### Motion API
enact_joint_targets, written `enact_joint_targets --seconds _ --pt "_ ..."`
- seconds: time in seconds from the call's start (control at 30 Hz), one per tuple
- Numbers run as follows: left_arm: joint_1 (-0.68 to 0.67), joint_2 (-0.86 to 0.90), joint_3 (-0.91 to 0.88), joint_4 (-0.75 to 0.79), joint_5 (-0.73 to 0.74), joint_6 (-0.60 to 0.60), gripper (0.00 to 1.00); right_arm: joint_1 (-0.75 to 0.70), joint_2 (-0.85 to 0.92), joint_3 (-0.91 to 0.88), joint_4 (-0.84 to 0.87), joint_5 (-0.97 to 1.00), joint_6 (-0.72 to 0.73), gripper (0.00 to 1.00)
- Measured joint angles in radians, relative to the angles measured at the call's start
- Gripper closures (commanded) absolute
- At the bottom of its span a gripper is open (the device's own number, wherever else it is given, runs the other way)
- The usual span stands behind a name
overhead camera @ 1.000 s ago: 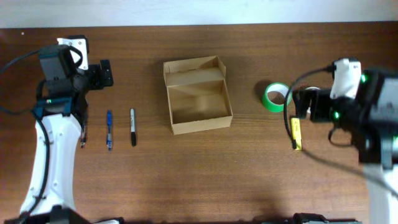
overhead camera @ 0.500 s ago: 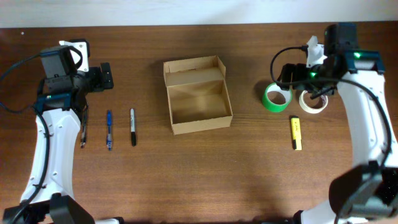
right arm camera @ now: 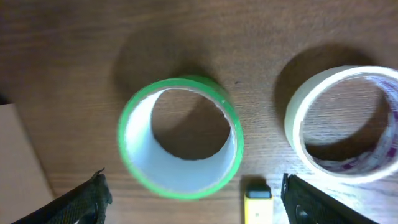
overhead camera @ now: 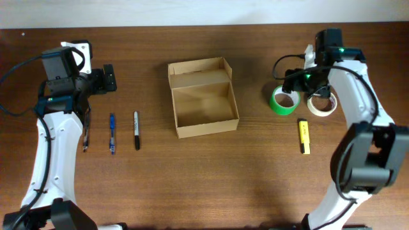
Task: Pack container
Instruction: 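Raise both arms and lower the right gripper onto the green tape roll, then grasp the green tape roll and carry it over the box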
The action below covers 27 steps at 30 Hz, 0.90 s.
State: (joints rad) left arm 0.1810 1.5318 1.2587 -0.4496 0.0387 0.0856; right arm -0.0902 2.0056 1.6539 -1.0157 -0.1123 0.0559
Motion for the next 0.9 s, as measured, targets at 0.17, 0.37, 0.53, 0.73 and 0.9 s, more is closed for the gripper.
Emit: enact_joint_targets --seconds 0.17,0.37,0.53,0.73,0.9 --pt "0.000 0.000 0.000 0.000 0.000 0.000 0.01 0.000 0.065 0.000 0.000 0.008 0.000 0.17" --pt "0.000 0.000 0.000 0.000 0.000 0.000 0.01 -0.004 0.109 0.000 0.006 0.008 -0.002 0.34" --pt "0.000 0.000 0.000 0.000 0.000 0.000 0.01 -0.022 0.113 0.000 0.012 0.011 0.003 0.48" --pt "0.000 0.000 0.000 0.000 0.000 0.000 0.01 -0.031 0.113 0.000 0.051 0.011 0.004 0.43" --pt "0.000 0.000 0.000 0.000 0.000 0.000 0.01 -0.032 0.117 -0.004 0.075 0.011 0.004 0.42"
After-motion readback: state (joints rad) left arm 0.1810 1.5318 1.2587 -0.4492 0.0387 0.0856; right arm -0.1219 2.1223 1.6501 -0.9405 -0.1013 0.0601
